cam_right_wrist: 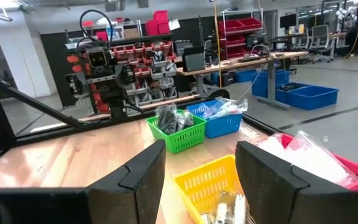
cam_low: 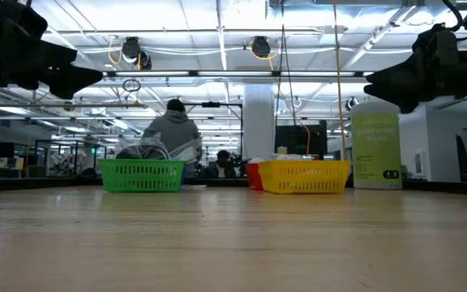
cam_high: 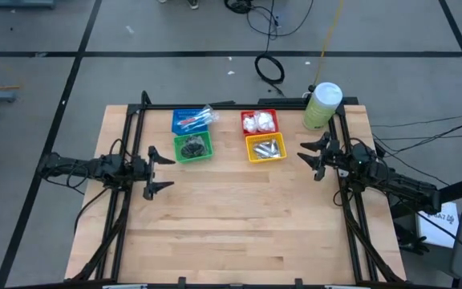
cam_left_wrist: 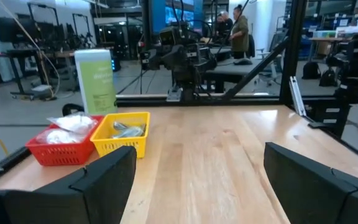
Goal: Pick & Place Travel size toiletries
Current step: Return to Home Position
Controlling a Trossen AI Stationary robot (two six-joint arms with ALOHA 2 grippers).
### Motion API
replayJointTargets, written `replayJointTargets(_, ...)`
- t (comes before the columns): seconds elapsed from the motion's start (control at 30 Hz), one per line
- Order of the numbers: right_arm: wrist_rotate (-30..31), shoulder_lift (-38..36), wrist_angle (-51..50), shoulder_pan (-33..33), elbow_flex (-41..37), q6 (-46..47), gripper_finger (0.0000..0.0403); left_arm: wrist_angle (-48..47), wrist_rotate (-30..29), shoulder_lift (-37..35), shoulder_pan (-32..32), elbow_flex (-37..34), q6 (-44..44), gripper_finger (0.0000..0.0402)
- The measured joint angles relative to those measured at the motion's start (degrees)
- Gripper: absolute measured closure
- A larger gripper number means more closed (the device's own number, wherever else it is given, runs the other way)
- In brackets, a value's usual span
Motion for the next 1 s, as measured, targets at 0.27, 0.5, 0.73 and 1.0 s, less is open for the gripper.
replayJointTargets(0.27,-0.01,0.02,1.15,0.0,0.0,0.02,0.0218,2.16,-0.38,-0.02,0.0,-0.2,1.14,0.0055)
replayJointTargets(0.5,0.04,0.0,1.26,0.0,0.0,0.02,0.0217,2.49,-0.51,-0.02,0.0,-0.2,1.15,0.0055)
replayJointTargets(0.73,0.06,0.0,1.35,0.0,0.0,0.02,0.0219,2.68,-0.51,-0.02,0.0,-0.2,1.15,0.0055)
replayJointTargets(1.0,0.09,0.02,1.37,0.0,0.0,0.02,0.0216,2.75,-0.49,-0.02,0.0,-0.11,1.17,0.0055)
